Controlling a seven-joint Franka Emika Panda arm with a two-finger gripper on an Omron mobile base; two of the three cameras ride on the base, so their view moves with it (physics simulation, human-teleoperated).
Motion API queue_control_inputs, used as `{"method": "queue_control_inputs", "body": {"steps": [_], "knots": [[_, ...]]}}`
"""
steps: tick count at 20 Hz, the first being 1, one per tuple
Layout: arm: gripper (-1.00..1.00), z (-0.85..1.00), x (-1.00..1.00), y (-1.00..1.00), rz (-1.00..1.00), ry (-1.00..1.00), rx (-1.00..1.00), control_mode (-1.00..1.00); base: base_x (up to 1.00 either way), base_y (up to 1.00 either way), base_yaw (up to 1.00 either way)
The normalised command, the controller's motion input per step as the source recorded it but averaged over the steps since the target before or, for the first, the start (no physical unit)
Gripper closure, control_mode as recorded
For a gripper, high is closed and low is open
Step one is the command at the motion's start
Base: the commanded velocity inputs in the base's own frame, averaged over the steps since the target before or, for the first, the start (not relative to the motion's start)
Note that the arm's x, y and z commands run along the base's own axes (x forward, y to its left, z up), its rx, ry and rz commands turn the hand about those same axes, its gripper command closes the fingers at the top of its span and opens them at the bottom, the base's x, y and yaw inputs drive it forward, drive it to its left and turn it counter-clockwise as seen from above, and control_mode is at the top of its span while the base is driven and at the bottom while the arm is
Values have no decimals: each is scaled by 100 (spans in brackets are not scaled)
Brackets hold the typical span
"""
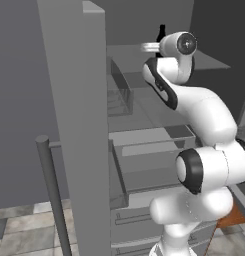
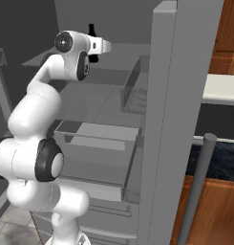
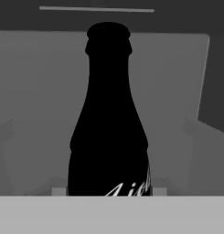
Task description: Open the fridge, grab two sodas, and place both sodas inside the bowl with ice on the dining counter.
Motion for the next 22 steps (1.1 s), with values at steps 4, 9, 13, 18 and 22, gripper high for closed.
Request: {"method": "queue_control_inputs", "body": {"steps": [4, 9, 13, 18, 22], "knots": [[100, 0, -59, 0, 0, 2, -1, -100, 0, 0, 0], [100, -6, -69, 1, 0, 4, -6, -100, 0, 0, 0], [100, -18, -78, 0, 0, 3, -5, -100, 0, 0, 0], [100, -23, -77, 0, 0, 3, -3, -100, 0, 0, 0], [100, -25, -74, 3, -1, 4, -1, -100, 0, 0, 0]]}}
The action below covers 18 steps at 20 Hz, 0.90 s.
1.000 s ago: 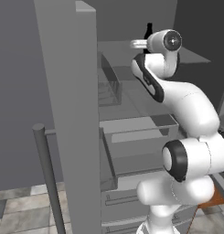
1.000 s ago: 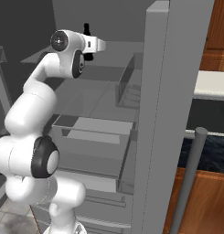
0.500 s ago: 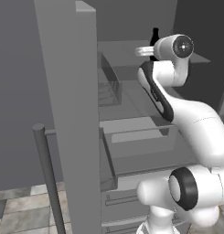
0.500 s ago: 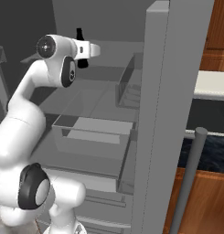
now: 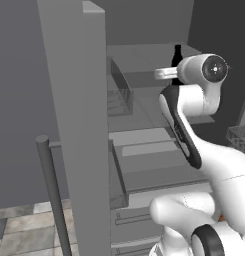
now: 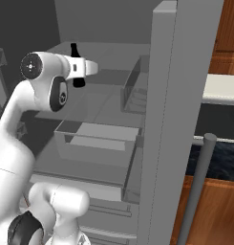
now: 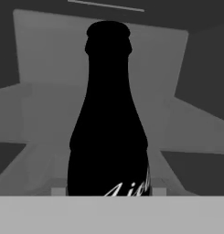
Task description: Open the fridge, grab two sodas, and place both sodas inside the bowl with ice on the dining counter.
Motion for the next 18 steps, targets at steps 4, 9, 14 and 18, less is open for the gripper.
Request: {"method": "queue_control_inputs", "body": {"steps": [4, 9, 14, 18], "knots": [[100, -33, -72, 6, -1, 1, 0, -100, 0, 0, 0], [100, -21, -70, 0, 0, 6, -1, -100, 0, 0, 0], [100, -4, -58, 0, 0, 14, -8, -100, 0, 0, 0], [100, -8, -61, 0, 0, 16, -9, -100, 0, 0, 0]]}}
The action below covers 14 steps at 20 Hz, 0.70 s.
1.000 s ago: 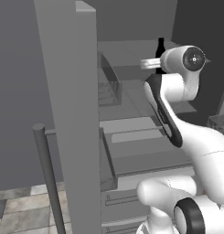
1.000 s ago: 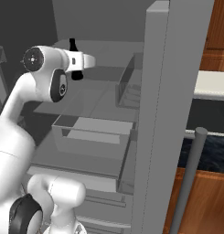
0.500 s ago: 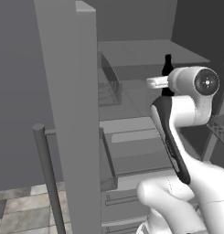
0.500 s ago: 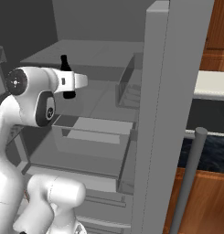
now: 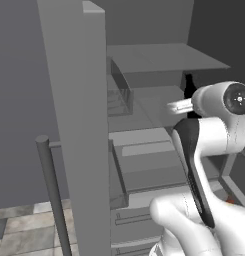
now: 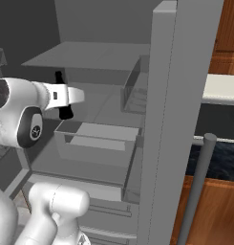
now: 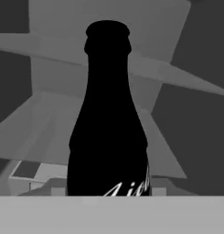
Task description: Open the fridge, grab two sodas, and place both sodas inside the bowl with ice on the dining counter.
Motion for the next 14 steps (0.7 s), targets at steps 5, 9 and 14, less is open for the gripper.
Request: {"method": "queue_control_inputs", "body": {"steps": [5, 9, 14], "knots": [[100, -22, -70, -1, 0, 14, -6, -100, 0, 0, 0], [100, -33, -71, -11, 0, 11, -1, -100, 0, 0, 0], [100, -18, -60, -22, 0, 4, 1, -100, 0, 0, 0]]}}
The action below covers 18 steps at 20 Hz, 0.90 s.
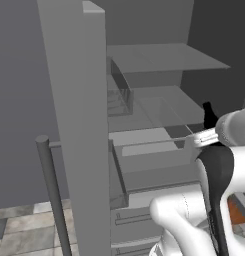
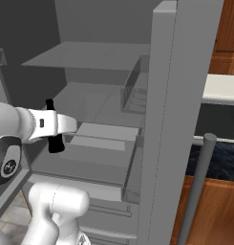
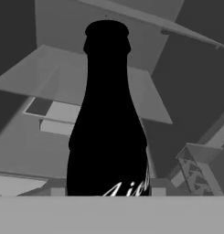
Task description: Open the fridge, grab two sodas, and place both sodas inside the bowl with ice on the dining counter.
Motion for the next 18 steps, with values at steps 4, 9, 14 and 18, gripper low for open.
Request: {"method": "queue_control_inputs", "body": {"steps": [4, 9, 14, 18], "knots": [[100, -2, -48, -8, 0, 0, 6, -100, 0, 0, 0], [100, -1, -50, -2, 0, 0, 2, -100, 0, 0, 0], [100, -8, -44, 0, 0, 0, 0, -100, 0, 0, 0], [100, -14, -40, 1, 0, 0, -3, 100, -14, 1, 0]]}}
